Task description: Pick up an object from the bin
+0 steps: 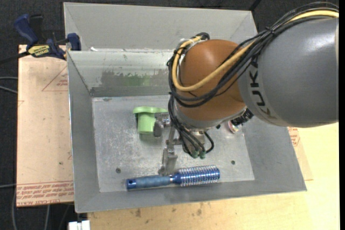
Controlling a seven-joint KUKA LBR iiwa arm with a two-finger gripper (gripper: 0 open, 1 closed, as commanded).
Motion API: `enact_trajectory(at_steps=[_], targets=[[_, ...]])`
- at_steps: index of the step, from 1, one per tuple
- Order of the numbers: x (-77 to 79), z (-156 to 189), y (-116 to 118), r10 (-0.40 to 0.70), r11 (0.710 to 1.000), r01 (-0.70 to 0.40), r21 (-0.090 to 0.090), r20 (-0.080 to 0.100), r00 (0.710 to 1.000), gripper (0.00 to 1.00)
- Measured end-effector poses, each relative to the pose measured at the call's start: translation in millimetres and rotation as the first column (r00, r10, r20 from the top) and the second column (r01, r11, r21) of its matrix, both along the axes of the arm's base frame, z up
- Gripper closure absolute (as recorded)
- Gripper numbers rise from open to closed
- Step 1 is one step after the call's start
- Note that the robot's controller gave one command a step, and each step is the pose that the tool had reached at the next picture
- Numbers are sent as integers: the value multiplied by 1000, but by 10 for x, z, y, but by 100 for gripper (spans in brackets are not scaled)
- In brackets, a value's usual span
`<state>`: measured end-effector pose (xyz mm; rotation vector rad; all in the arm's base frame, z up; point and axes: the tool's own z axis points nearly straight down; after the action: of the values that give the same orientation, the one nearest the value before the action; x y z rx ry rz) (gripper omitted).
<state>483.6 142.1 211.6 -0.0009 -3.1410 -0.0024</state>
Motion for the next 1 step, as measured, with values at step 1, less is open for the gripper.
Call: enact_trajectory(at_steps=[1], targets=[[22, -1394, -6, 170, 986, -170, 0, 11, 985, 0]])
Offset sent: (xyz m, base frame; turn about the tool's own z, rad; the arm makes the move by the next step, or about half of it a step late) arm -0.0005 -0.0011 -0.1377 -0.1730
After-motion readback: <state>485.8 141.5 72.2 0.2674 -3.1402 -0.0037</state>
